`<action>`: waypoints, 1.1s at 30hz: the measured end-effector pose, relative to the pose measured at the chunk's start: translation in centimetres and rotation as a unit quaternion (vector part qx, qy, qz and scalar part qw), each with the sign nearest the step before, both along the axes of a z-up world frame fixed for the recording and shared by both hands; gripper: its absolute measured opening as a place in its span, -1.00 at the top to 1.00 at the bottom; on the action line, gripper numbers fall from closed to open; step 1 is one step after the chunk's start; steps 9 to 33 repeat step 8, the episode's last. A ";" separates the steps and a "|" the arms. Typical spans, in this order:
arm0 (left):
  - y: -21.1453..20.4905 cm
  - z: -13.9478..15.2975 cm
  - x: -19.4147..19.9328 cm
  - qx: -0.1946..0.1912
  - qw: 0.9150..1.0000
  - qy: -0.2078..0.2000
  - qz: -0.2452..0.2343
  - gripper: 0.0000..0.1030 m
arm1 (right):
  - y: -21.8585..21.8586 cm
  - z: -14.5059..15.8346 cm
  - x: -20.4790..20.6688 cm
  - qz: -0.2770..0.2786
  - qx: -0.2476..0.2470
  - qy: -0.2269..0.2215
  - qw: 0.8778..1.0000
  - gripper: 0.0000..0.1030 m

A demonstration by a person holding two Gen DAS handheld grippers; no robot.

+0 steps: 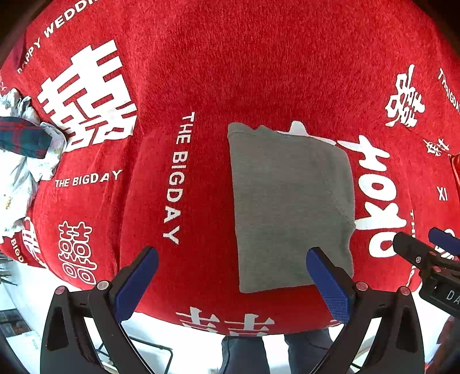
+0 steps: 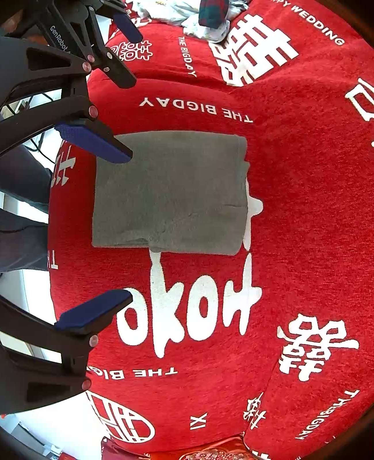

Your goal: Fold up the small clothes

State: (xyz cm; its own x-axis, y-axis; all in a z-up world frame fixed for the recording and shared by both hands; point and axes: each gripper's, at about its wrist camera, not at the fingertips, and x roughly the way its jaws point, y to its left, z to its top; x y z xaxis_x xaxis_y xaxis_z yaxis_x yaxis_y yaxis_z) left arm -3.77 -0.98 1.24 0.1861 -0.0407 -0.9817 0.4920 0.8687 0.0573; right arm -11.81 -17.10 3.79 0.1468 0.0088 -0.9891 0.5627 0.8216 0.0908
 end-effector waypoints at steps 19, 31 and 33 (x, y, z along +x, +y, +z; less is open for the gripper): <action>-0.3 0.3 -0.1 -0.001 1.000 -0.010 -0.012 -1.00 | 0.1 -0.1 0.1 0.000 0.000 0.001 1.000 -0.77; -0.3 0.3 -0.1 -0.001 1.000 -0.010 -0.012 -1.00 | 0.1 -0.1 0.1 0.000 0.000 0.001 1.000 -0.77; -0.3 0.3 -0.1 -0.001 1.000 -0.010 -0.012 -1.00 | 0.1 -0.1 0.1 0.000 0.000 0.001 1.000 -0.77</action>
